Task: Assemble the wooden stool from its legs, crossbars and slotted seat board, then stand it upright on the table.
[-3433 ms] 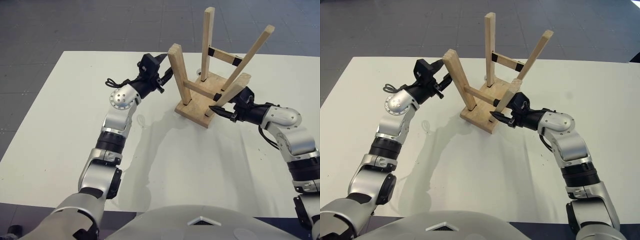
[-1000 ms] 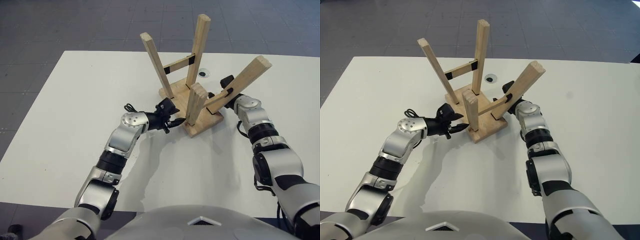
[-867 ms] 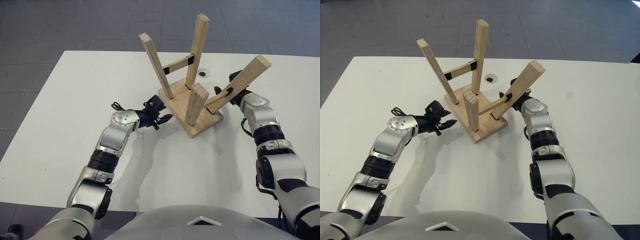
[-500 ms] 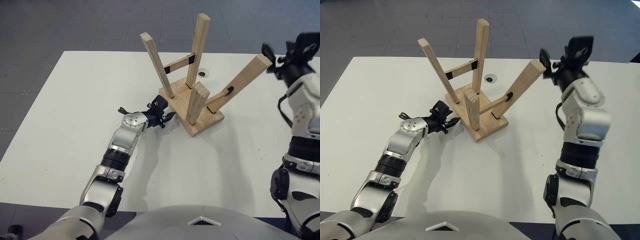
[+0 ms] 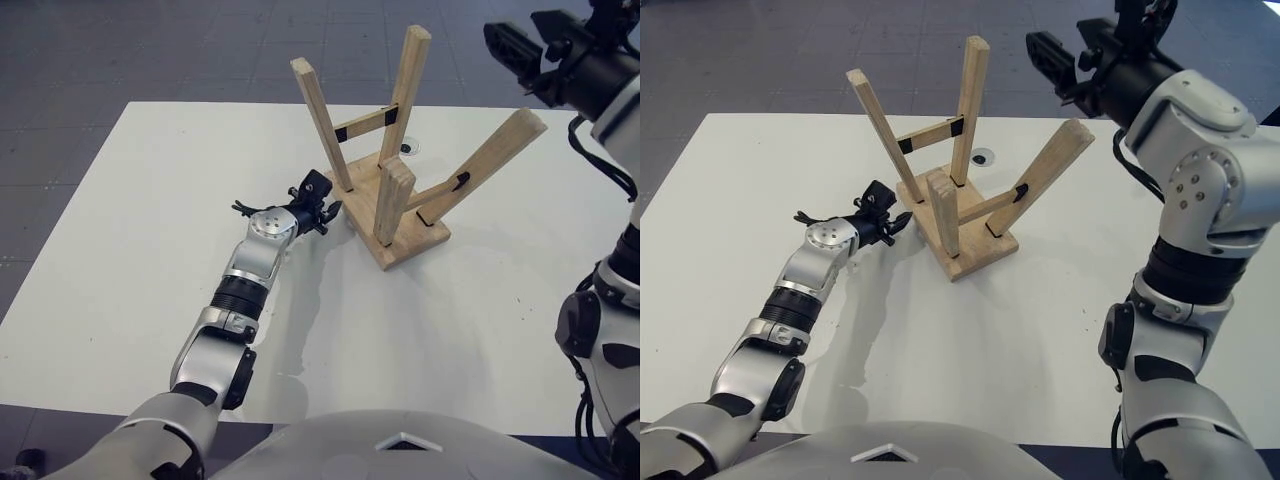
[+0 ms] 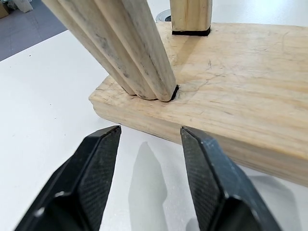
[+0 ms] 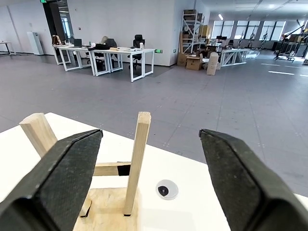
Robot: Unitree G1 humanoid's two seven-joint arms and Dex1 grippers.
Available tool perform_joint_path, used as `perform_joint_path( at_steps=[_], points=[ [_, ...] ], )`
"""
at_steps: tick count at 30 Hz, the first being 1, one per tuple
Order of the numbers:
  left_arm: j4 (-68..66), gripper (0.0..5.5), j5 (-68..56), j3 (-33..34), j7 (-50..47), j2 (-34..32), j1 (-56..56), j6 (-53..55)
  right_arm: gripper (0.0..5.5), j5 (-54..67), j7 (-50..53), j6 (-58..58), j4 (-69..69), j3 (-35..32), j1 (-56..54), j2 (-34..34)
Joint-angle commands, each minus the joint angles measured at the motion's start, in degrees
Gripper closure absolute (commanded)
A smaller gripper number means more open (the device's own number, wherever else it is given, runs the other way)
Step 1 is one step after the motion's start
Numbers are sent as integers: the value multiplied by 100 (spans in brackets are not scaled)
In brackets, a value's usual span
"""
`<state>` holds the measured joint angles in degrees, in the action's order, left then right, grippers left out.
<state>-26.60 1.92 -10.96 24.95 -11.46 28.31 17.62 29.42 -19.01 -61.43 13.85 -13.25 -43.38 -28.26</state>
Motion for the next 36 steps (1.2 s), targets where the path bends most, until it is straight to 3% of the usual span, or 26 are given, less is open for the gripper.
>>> perform_joint_path(
  at_steps=[1,4,9,13,16,21,23,27,36],
  points=[
    [469,317,-72,129,15,-80,-257,176,179,89,-93,-132,-39,83,357,47],
    [748,317,-95,158,-13,-73,-392,268,179,225,-60,68,-60,-181,114,182],
    [1091,317,-100,193,-12,-74,-657,401,179,857,157,1309,57,-1044,-1759,415],
    [1272,317,-127,295,-33,-138,-793,502,179,603,180,2150,-455,-1042,-2463,148],
    [1303,317,-133,311,-9,-185,-800,563,179,637,80,1882,-556,-774,-1366,245],
    [1400,317,-148,369,-75,-208,-958,672,179,551,-367,806,-152,1108,2640,400],
    [1404,317,-146,330,-148,-94,-1015,654,179,757,-213,497,-440,728,2880,466],
    [1344,317,-146,275,-188,47,-870,623,179,1241,232,635,-651,-44,1589,699],
    [1343,317,-126,262,-109,-20,-848,621,179,2753,1407,681,426,-912,-607,1021]
  ],
)
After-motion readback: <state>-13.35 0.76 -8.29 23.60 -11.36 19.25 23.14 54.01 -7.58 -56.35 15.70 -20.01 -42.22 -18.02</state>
